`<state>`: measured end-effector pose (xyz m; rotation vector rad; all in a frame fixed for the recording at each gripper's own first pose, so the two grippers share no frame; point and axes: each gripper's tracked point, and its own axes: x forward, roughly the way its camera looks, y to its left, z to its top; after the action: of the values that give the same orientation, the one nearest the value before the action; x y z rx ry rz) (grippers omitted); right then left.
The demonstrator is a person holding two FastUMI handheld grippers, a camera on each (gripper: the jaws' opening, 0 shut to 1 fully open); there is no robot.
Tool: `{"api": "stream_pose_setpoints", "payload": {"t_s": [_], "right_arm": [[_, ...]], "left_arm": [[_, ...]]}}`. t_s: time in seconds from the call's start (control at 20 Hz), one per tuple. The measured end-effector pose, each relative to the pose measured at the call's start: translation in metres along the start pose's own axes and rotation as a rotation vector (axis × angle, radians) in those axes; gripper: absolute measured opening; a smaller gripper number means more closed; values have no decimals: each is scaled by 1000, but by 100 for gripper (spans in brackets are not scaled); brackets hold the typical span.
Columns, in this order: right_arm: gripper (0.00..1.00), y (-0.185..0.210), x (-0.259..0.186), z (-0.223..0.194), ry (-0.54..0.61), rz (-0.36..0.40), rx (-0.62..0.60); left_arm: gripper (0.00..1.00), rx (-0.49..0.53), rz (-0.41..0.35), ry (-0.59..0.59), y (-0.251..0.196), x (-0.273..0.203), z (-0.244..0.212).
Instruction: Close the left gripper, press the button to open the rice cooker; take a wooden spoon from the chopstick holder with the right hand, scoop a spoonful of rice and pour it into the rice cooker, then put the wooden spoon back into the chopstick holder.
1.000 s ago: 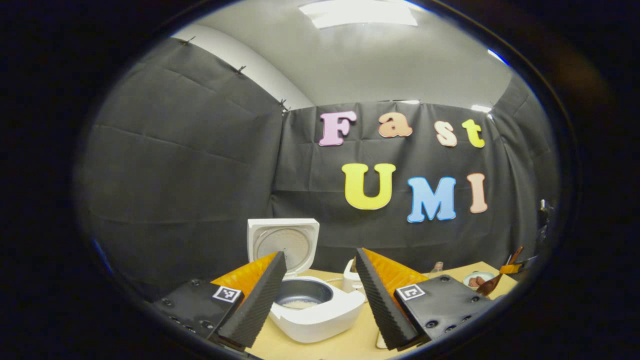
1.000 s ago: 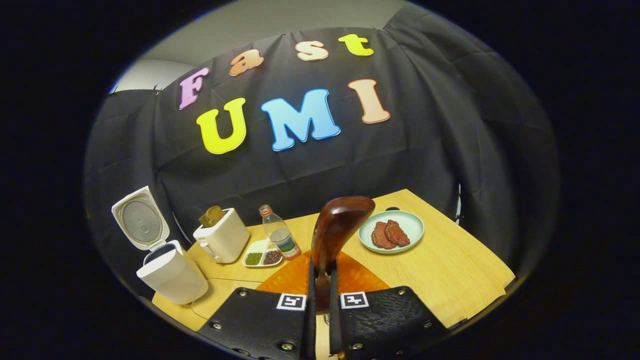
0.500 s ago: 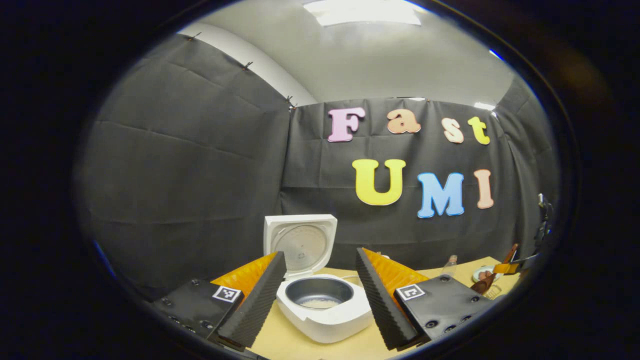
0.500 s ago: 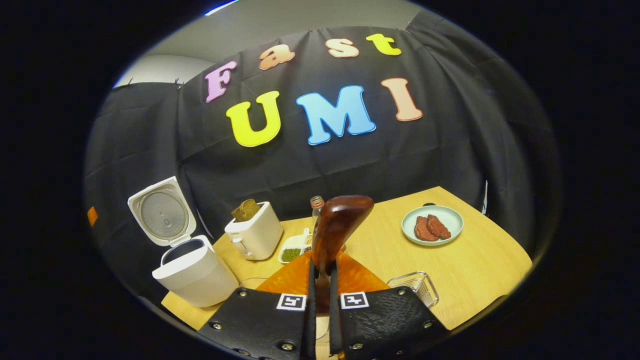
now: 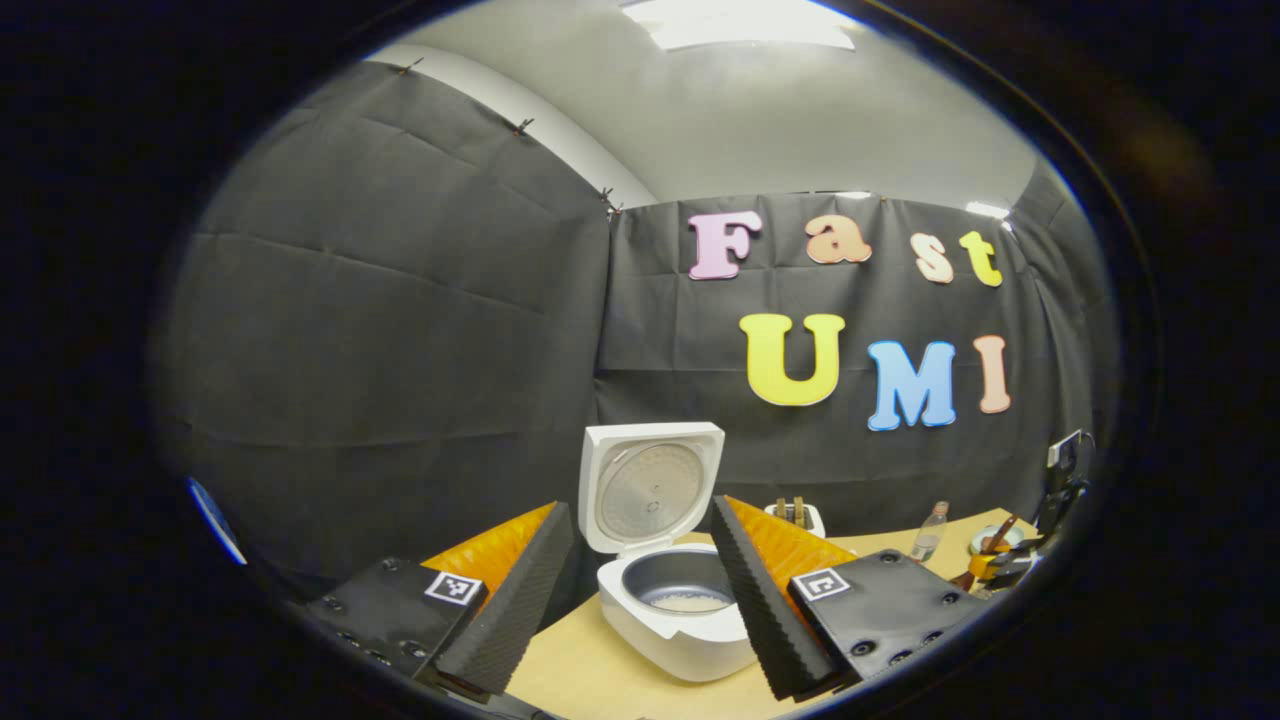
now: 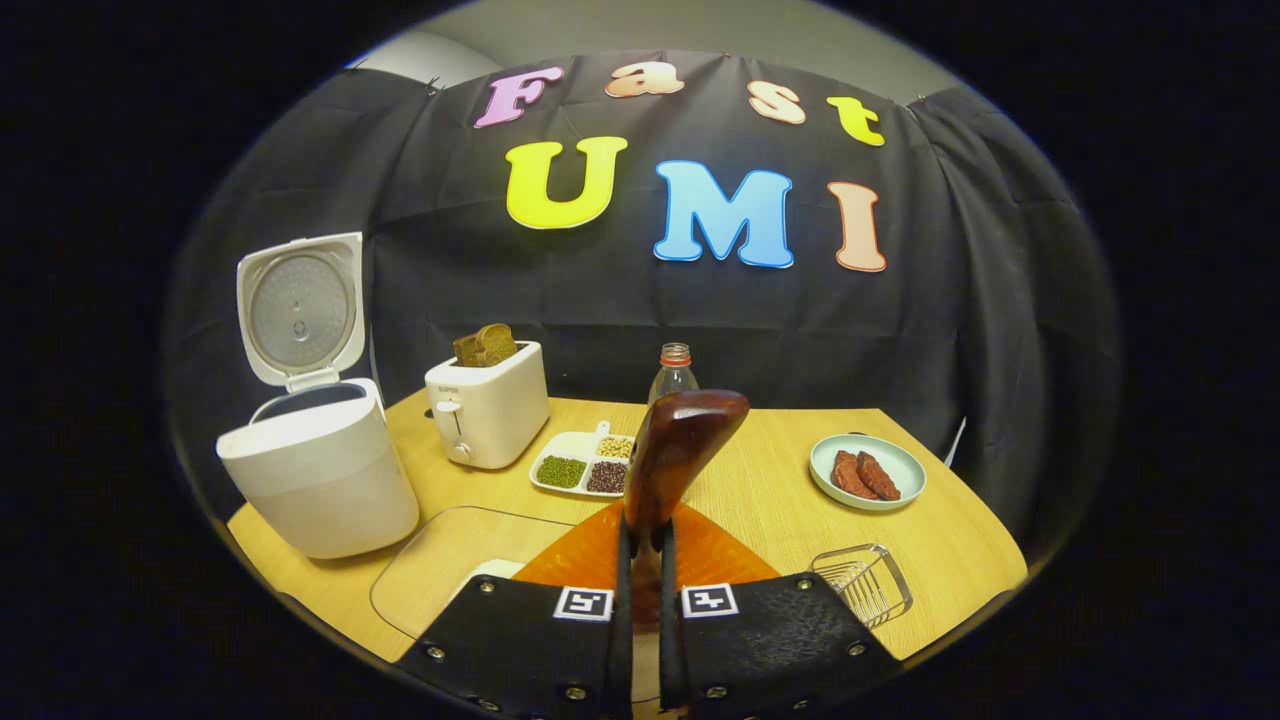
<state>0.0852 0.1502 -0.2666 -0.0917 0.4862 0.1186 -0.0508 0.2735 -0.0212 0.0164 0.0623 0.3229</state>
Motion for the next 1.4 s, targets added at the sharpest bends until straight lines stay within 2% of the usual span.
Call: {"api": "stream_pose_setpoints", "payload": {"t_s": [0.15,0.35,0.4,0.6,0.75,0.8,0.95,1.15,1.4], "right_arm": [[11,9,11,-21,49,-10,-75],[11,30,13,-23,37,4,-134],[11,38,12,-26,44,23,-135],[11,67,6,-37,86,104,-49],[11,75,2,-36,127,156,106],[11,76,3,-36,141,169,180],[11,71,5,-37,194,198,387],[11,53,11,-46,267,198,696],[11,35,8,-43,291,203,895]], "left_arm": [[97,8,19,11,12,-2,-2],[97,7,34,8,18,-3,-3],[94,3,35,11,18,-4,-3],[99,-6,33,13,17,-5,-5],[94,5,29,15,14,-7,-8],[97,3,26,15,12,-6,-8],[97,-7,23,18,10,-7,-10],[97,-11,27,24,9,-7,-12],[99,-8,23,20,4,-9,-9]]}}
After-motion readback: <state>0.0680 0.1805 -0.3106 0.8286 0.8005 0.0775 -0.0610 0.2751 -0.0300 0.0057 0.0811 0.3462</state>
